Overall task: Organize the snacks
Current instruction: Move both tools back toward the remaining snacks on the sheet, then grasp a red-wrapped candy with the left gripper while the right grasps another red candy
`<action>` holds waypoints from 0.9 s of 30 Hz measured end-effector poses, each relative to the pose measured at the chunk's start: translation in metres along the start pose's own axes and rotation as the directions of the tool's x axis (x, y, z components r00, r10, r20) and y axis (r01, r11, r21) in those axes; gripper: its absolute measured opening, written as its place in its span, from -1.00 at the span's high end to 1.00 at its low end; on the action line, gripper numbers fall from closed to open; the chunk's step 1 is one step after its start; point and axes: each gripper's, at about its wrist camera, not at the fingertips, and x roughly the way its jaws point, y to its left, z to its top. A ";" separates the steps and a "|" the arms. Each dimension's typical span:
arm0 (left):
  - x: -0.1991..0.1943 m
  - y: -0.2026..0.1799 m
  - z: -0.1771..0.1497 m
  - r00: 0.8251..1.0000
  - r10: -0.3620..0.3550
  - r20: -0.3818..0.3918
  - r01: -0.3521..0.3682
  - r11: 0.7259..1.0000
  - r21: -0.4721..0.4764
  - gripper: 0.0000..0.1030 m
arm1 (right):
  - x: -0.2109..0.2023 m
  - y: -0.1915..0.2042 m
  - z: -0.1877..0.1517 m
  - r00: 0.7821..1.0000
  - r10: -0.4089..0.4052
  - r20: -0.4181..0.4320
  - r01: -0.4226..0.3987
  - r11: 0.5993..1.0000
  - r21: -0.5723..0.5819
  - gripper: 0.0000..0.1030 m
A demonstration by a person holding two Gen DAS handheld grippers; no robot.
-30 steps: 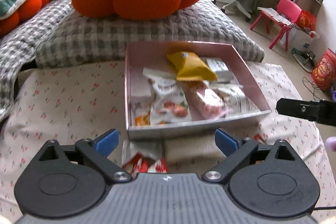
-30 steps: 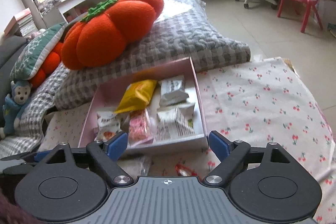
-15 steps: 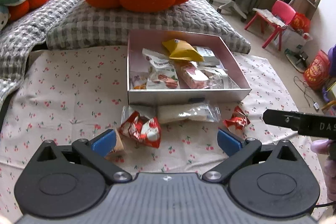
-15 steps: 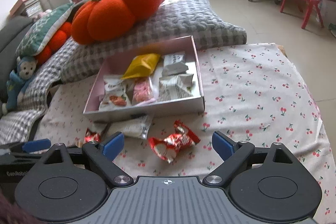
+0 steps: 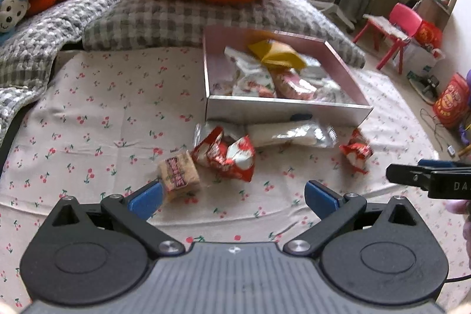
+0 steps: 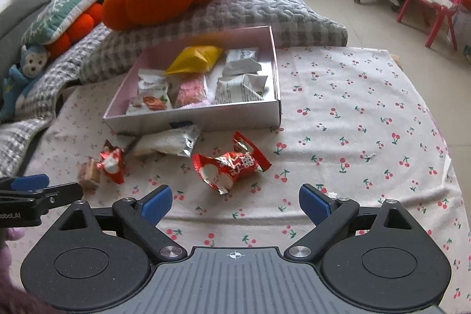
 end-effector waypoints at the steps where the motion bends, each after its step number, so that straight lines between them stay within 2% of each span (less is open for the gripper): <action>1: 0.003 0.001 -0.002 1.000 0.008 0.000 -0.008 1.000 0.003 -0.99 | 0.002 0.001 -0.001 1.000 -0.013 0.006 0.013 1.000 -0.015 -0.84; 7: 0.021 0.003 -0.011 0.997 0.059 0.044 -0.059 0.998 -0.013 -0.99 | 0.014 0.008 -0.010 0.997 -0.051 0.056 0.055 0.996 -0.072 -0.84; 12: 0.041 0.004 -0.017 0.997 0.053 0.057 -0.053 0.999 -0.003 -0.99 | 0.029 0.008 -0.014 0.999 -0.023 0.042 0.025 0.998 -0.061 -0.89; 17: 0.055 0.014 -0.024 0.995 0.075 0.065 -0.074 0.997 -0.030 -0.99 | 0.051 0.004 -0.025 0.998 -0.050 0.029 0.052 0.995 -0.090 -0.90; 19: 0.055 0.012 -0.026 0.992 0.092 0.090 -0.092 0.996 0.001 -0.99 | 0.059 0.002 -0.029 0.998 -0.056 0.029 0.059 0.992 -0.111 -0.94; 21: 0.057 0.009 -0.029 0.990 0.104 0.096 -0.108 0.993 0.038 -0.99 | 0.063 0.003 -0.031 0.996 -0.067 0.065 0.076 0.986 -0.149 -0.99; 27: 0.058 0.005 -0.033 0.985 0.090 0.151 -0.103 0.991 0.084 -1.00 | 0.070 0.000 -0.030 0.993 -0.042 0.114 0.060 0.985 -0.164 -1.00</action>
